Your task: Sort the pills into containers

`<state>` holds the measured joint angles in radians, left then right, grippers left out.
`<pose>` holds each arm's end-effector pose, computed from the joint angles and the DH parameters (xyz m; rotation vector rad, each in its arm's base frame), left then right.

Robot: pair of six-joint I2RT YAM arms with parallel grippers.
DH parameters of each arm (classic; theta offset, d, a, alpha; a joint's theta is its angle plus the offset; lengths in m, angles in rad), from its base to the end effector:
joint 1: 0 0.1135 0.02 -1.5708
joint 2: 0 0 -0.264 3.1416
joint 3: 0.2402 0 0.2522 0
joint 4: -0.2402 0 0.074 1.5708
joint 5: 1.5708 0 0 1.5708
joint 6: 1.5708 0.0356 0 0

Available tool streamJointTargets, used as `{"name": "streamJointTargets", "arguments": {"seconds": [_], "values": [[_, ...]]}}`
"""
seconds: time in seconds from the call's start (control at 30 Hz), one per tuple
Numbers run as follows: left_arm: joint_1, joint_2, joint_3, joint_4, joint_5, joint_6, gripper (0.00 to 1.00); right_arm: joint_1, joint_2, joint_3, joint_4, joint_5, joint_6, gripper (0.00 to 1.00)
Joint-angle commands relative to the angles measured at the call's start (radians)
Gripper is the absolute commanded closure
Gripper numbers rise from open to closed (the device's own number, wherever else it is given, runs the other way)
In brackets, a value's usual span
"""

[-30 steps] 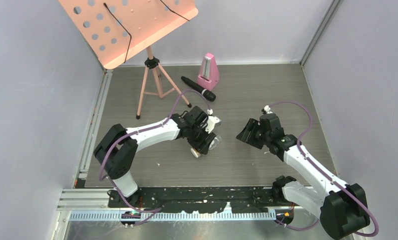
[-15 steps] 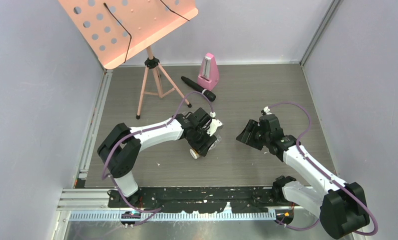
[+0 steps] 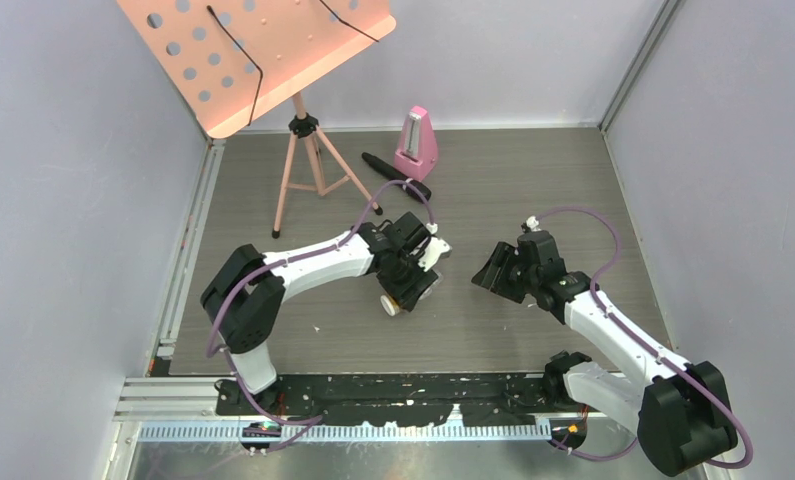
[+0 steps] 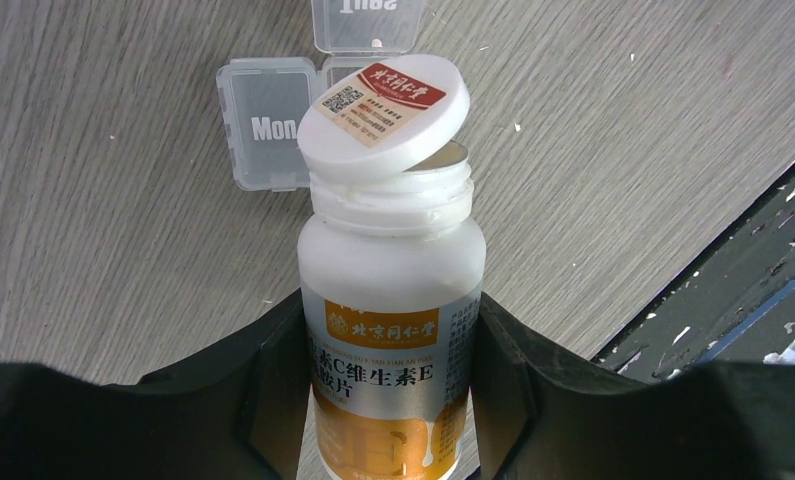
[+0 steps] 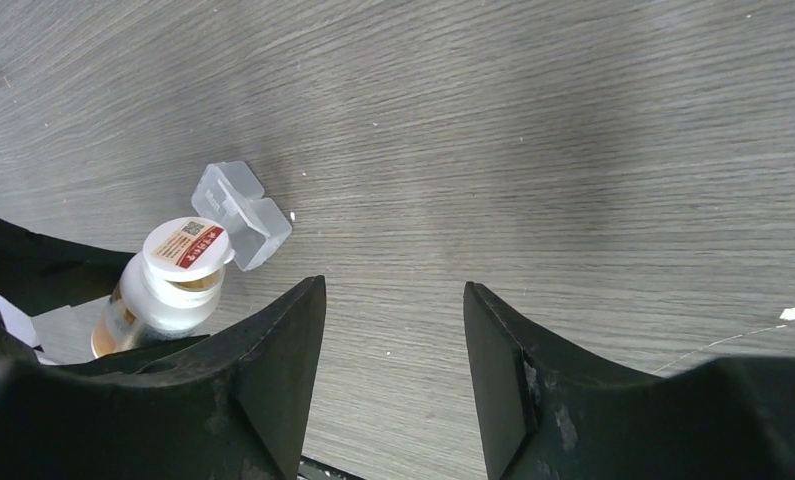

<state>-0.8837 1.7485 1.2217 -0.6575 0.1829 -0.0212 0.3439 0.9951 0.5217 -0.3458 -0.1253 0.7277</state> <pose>0.2168 -0.2744 0.2011 1.2313 2.5541 -0.4764 0.1833 0.0704 0.1968 0.4132 2.4488 0.6340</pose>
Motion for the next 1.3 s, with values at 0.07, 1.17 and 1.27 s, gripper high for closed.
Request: {"name": "streamJointTargets", "arguments": {"seconds": [0.07,1.17,1.27], "values": [[-0.012,0.016,0.06,-0.063,-0.009,0.017,1.0,-0.007,-0.002,-0.014,0.036,-0.009,0.019,0.4],[-0.058,0.118,0.209,-0.217,-0.137,0.017,1.0,-0.014,-0.003,-0.042,0.052,-0.013,0.022,0.4],[-0.062,0.13,0.224,-0.238,-0.154,0.017,1.0,-0.014,-0.005,-0.045,0.051,-0.013,0.023,0.4]]}}
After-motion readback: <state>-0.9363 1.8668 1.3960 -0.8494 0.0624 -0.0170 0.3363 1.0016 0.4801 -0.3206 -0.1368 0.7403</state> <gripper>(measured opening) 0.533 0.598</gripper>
